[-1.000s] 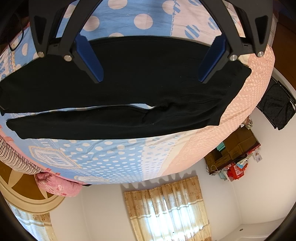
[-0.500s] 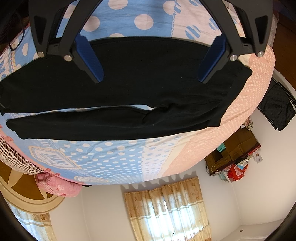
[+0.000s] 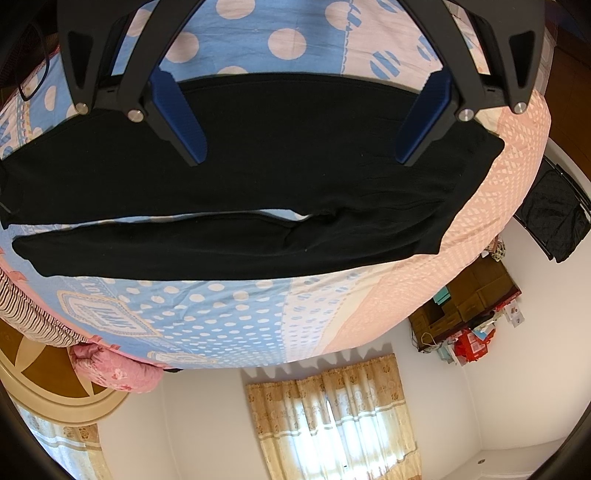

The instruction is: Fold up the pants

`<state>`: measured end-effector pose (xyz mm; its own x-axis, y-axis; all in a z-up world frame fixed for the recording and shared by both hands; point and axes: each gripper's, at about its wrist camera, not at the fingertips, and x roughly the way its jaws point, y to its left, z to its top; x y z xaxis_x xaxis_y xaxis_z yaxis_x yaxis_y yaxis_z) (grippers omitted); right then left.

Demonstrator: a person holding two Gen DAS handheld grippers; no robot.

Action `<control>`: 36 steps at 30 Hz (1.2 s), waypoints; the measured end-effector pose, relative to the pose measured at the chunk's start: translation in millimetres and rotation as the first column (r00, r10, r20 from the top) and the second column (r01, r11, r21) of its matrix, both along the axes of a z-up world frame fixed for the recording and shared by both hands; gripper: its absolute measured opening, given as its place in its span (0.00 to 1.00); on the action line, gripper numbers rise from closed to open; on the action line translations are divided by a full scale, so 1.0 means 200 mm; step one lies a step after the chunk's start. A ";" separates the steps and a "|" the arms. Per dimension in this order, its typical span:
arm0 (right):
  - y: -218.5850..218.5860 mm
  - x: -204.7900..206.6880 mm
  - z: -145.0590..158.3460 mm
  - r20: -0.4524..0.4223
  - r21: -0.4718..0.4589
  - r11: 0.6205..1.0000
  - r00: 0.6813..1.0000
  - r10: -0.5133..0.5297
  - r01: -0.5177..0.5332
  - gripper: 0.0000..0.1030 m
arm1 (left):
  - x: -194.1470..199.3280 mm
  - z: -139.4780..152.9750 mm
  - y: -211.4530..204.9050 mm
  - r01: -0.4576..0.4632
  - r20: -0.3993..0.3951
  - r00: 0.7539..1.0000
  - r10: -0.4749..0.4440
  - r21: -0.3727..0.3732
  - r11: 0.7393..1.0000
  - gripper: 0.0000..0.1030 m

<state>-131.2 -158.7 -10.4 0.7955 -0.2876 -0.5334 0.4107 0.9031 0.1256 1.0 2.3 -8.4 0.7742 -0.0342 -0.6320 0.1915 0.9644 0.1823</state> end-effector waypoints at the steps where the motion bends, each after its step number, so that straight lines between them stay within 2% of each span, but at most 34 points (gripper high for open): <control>1: 0.01 0.00 0.00 -0.001 -0.001 1.000 1.000 0.001 -0.001 0.99 | 0.00 0.00 0.00 0.000 -0.001 1.000 0.000 0.000 1.000 1.00; 12: 0.01 0.04 -0.03 -0.033 -0.007 1.000 0.999 -0.001 0.001 0.99 | 0.05 -0.03 0.03 -0.001 -0.028 1.000 0.001 0.000 1.000 1.00; 19: 0.01 0.15 0.00 -0.054 -0.034 0.999 0.998 0.020 -0.022 0.99 | 0.13 -0.06 0.06 -0.002 -0.051 0.999 0.001 -0.006 1.000 1.00; 24: 0.03 0.29 0.01 -0.074 -0.060 0.995 0.995 0.071 -0.076 0.99 | 0.22 -0.10 0.13 0.004 -0.102 0.995 -0.004 -0.003 1.000 1.00; 29: 0.02 0.49 -0.02 -0.129 -0.070 0.987 0.983 0.131 -0.141 0.99 | 0.40 -0.12 0.30 -0.064 -0.179 0.982 0.058 -0.033 0.997 1.00; 34: 0.05 0.74 0.00 -0.136 -0.093 0.963 0.961 0.240 -0.254 0.99 | 0.63 -0.03 0.48 -0.173 -0.141 0.976 0.168 -0.024 0.985 1.00; 36: 0.07 0.88 0.00 -0.142 -0.071 0.946 0.942 0.305 -0.317 0.99 | 0.71 -0.01 0.52 -0.202 -0.125 0.972 0.200 -0.009 0.979 1.00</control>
